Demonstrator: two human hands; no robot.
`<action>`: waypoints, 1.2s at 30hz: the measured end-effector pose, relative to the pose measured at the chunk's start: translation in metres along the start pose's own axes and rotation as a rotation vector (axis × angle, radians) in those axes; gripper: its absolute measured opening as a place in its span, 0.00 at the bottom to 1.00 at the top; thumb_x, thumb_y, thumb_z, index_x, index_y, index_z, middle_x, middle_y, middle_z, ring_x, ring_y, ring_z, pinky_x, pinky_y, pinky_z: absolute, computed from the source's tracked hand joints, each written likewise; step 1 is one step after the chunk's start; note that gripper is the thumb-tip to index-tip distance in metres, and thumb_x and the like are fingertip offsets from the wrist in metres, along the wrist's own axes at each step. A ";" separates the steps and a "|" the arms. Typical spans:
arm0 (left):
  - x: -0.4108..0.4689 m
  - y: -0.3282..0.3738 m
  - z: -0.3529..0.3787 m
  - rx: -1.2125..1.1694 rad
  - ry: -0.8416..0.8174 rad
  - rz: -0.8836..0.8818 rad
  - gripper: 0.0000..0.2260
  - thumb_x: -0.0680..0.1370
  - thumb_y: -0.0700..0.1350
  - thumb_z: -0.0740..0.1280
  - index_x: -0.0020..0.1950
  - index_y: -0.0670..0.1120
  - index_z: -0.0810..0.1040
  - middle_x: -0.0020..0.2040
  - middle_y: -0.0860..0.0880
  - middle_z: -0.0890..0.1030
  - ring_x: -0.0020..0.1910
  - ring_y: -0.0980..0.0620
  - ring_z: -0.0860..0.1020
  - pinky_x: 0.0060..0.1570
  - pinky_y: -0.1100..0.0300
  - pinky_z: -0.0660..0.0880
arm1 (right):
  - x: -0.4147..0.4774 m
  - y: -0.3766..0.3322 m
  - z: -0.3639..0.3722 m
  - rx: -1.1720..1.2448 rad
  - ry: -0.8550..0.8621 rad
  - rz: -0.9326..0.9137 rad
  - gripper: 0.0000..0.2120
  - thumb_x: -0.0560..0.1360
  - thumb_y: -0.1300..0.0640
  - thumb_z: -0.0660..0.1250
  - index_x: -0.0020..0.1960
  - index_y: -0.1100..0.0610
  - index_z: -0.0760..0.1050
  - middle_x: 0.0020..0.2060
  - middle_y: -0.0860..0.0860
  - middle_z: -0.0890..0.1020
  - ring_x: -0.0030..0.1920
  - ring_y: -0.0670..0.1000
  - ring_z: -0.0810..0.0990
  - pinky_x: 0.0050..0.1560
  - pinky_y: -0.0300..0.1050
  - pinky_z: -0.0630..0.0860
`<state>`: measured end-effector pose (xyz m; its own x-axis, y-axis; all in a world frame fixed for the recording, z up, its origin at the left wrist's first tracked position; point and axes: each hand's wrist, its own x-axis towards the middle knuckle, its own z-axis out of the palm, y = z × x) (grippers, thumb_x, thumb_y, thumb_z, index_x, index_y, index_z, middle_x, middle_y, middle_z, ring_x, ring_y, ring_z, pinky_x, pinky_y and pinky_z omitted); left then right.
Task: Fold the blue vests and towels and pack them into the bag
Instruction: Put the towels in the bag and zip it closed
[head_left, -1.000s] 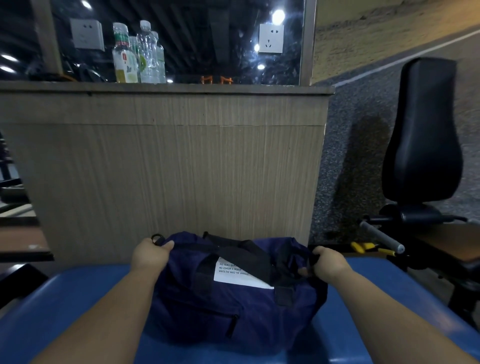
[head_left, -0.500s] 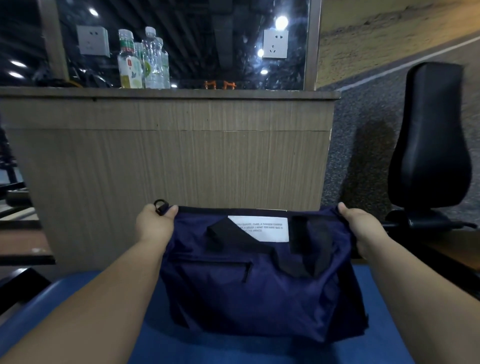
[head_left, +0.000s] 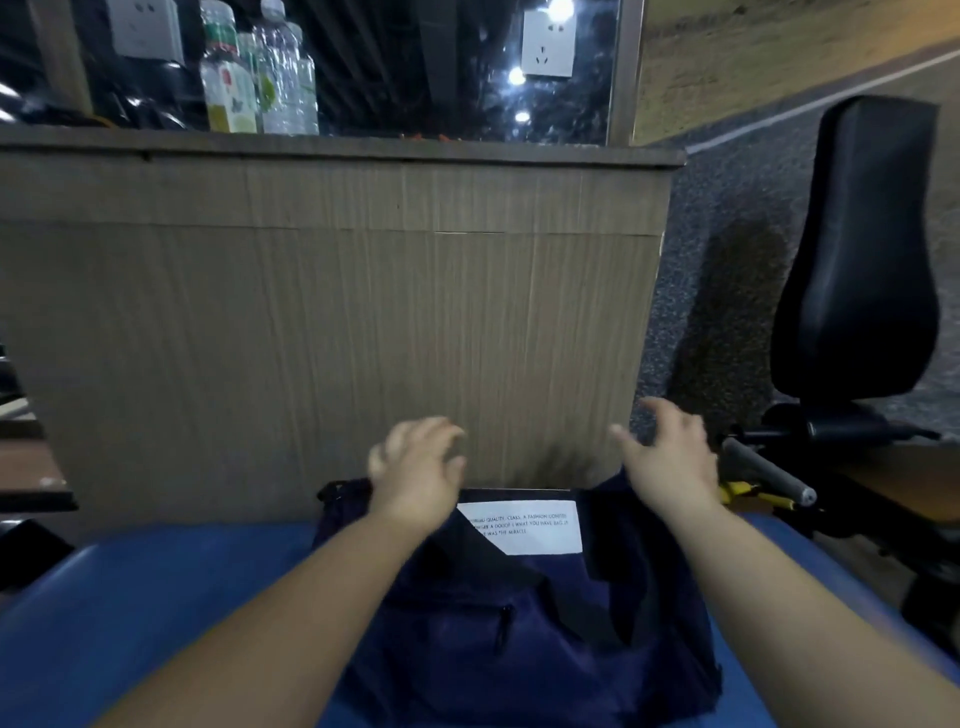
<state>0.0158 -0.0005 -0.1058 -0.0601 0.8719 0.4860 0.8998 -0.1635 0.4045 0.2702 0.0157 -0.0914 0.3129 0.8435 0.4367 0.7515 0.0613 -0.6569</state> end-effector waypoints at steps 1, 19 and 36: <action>-0.008 0.017 0.007 -0.039 -0.108 0.089 0.18 0.81 0.56 0.58 0.71 0.59 0.68 0.75 0.61 0.63 0.74 0.56 0.56 0.68 0.56 0.49 | -0.018 -0.016 0.002 -0.088 -0.063 -0.120 0.26 0.76 0.38 0.63 0.71 0.46 0.67 0.74 0.52 0.64 0.77 0.58 0.54 0.73 0.62 0.53; -0.019 -0.009 0.100 0.183 -0.662 0.109 0.28 0.81 0.65 0.45 0.79 0.58 0.52 0.80 0.59 0.50 0.79 0.52 0.42 0.73 0.38 0.35 | -0.050 0.031 0.087 -0.670 -0.784 -0.043 0.28 0.79 0.33 0.42 0.78 0.37 0.49 0.79 0.45 0.49 0.78 0.58 0.39 0.68 0.74 0.31; -0.039 0.017 0.082 0.176 -0.664 0.143 0.25 0.83 0.59 0.45 0.79 0.53 0.54 0.80 0.54 0.53 0.79 0.50 0.47 0.76 0.46 0.42 | -0.083 0.021 0.061 -0.569 -0.868 -0.004 0.28 0.81 0.36 0.43 0.79 0.43 0.49 0.80 0.48 0.46 0.79 0.55 0.46 0.74 0.63 0.38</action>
<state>0.0689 0.0002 -0.1817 0.2906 0.9540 -0.0736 0.9391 -0.2696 0.2132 0.2241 -0.0205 -0.1792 -0.0469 0.9518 -0.3033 0.9853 -0.0057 -0.1705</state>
